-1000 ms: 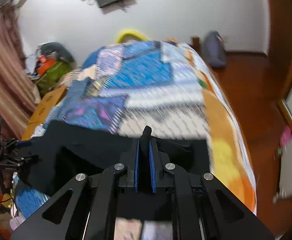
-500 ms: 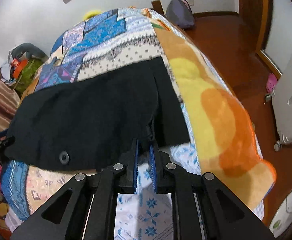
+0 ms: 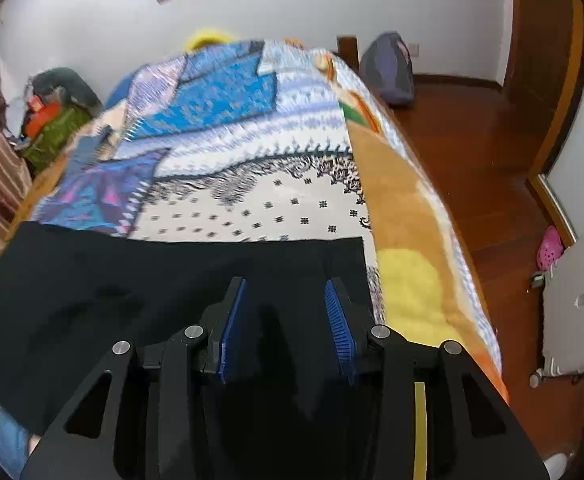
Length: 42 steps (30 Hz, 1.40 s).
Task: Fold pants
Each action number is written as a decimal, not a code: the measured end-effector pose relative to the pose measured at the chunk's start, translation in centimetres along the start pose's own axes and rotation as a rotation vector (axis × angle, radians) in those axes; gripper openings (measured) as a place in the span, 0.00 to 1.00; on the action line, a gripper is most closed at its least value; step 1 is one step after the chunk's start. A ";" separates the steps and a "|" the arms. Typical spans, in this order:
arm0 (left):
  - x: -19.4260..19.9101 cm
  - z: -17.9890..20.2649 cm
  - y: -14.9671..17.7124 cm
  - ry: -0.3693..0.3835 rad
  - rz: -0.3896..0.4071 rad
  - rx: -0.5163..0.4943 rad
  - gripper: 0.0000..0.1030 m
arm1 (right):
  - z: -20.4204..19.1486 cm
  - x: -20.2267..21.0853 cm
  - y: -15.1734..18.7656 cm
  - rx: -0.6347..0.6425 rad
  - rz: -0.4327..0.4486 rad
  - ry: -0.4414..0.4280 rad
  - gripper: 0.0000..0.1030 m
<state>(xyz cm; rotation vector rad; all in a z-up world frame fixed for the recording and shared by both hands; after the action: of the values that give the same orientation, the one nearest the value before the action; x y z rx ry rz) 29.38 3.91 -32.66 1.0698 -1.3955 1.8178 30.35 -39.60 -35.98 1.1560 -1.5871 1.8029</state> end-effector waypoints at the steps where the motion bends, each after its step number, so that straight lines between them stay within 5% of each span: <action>1: -0.5 -0.4 0.0 -0.007 -0.007 0.012 0.93 | 0.2 -1.2 -0.1 -0.003 -0.019 0.000 0.36; 7: -2.8 -1.7 0.6 -0.024 -0.054 0.067 0.93 | 0.1 -2.5 -0.1 0.028 -0.030 -0.005 0.36; 9: -3.1 -1.7 0.8 -0.018 -0.054 0.084 0.94 | -0.3 -2.2 0.1 0.053 -0.019 -0.001 0.25; 12: -3.3 -1.5 0.9 -0.018 -0.050 0.092 0.94 | -1.1 -1.7 0.2 0.120 0.012 0.040 0.15; 21: -3.3 -1.2 0.9 -0.037 -0.033 0.075 0.94 | 0.9 3.2 -2.9 0.200 0.162 0.224 0.11; 28: -3.1 -1.2 1.1 -0.035 -0.017 0.067 0.94 | 1.3 -0.9 -2.2 0.193 0.035 0.232 0.10; 34: -1.1 -2.7 0.5 -0.039 0.014 0.043 0.94 | 0.3 -2.3 -2.2 0.227 -0.115 0.249 0.20; 42: 0.5 -11.6 -2.9 -0.117 0.080 0.113 0.94 | -9.2 3.6 -8.7 0.324 0.066 0.060 0.38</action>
<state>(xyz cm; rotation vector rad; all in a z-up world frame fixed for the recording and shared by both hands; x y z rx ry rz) 28.79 15.82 -32.22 1.2115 -1.4358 1.9380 32.77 -29.50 -27.84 1.1849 -1.3464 2.1757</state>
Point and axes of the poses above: each gripper's, at about its wrist camera, not at the fingertips, and x roughly against the way its jaws point, z to its right, y to its underside, the point moved 6 cm from there along -x, roughly the way its jaws point, and after that the axes turned 15 degrees about x, right-handed, at the moved point
